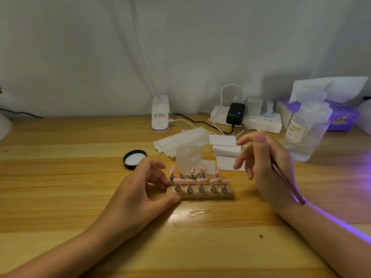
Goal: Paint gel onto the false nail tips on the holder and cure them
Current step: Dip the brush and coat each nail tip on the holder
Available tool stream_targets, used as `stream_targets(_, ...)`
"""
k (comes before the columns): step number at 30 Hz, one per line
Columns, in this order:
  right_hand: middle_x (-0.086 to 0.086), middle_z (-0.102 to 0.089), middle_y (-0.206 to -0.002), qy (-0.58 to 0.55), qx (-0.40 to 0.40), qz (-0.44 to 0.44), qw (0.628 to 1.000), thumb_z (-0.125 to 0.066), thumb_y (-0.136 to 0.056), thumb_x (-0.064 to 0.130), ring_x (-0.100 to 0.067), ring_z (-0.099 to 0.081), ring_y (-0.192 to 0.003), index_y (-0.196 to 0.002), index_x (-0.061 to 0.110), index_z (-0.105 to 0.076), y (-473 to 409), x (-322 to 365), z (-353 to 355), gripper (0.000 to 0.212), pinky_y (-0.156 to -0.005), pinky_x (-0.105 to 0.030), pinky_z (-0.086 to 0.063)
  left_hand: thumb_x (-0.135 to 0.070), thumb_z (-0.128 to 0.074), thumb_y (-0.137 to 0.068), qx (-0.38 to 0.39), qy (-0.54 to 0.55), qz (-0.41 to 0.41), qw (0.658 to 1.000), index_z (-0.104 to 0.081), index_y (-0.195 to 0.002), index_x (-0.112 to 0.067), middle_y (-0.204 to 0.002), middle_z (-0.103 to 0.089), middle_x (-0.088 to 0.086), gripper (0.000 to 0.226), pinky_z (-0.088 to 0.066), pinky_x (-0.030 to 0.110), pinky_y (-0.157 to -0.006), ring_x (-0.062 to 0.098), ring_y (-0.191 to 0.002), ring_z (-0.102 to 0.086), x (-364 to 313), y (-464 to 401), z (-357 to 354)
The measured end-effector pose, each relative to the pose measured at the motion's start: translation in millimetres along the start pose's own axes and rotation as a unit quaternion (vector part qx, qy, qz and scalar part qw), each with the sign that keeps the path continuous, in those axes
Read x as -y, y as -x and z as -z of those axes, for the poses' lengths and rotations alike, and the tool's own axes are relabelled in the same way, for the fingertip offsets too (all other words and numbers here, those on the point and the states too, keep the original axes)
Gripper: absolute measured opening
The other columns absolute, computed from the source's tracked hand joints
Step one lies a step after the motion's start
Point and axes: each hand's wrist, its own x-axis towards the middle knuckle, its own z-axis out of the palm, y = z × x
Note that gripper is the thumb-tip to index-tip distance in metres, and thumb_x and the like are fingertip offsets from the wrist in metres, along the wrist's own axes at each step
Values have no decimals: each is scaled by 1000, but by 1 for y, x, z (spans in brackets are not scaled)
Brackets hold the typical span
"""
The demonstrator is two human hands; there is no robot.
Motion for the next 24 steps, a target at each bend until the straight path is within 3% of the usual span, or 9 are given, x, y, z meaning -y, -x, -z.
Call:
stream_targets(5,-2,-65,-68,-25,-58,99,993,-32,-96,29,-14,-50,-44,-80,21,-52,-22,26,11,27,-47,-19,-40,-48,-69,-56,-1,1,-10,1000,-48,-98,-31,-89,-62,-20,50,-48,17,-70,2,-78,-62,-3,2,1)
stream_targets(7,-3,-65,-67,-37,-71,112,991,-33,-96,24,-19,-51,-46,-79,21,-52,-29,33,16,26,-47,-20,-40,-37,-76,-60,0,10,-10,1000,-49,-97,-30,-87,-63,-17,47,-49,16,-68,4,-74,-62,-4,3,1)
stream_targets(11,-2,-65,-70,-2,3,83,997,-41,-89,30,-10,-50,-46,-78,23,-52,-19,28,27,17,-47,-18,-42,-17,-82,-63,15,19,-4,1000,-50,-95,-27,-83,-65,-12,47,-49,16,-66,6,-69,-62,-8,4,1)
stream_targets(16,4,-64,-69,83,91,44,991,-48,-77,37,-1,-56,-57,-74,20,-53,6,3,37,18,-58,-8,-41,-45,-71,-55,54,46,18,997,-57,-98,-26,-84,-67,-11,49,-53,23,-71,7,-74,-64,-16,1,13)
stream_targets(20,5,-65,-71,112,99,20,989,-57,-77,24,-5,-58,-65,-72,22,-55,13,-8,40,5,-59,-7,-42,-35,-66,-65,-24,83,-11,996,-70,-82,-25,-81,-68,-7,20,-52,28,-65,11,-74,-63,-21,3,22)
stream_targets(24,7,-63,-70,186,160,21,969,-68,-78,22,-8,-59,-69,-71,29,-55,17,-13,43,17,-58,-15,-44,-33,-63,-67,-52,99,4,994,-75,-73,-24,-81,-69,-5,16,-48,33,-66,12,-78,-62,-23,7,23)
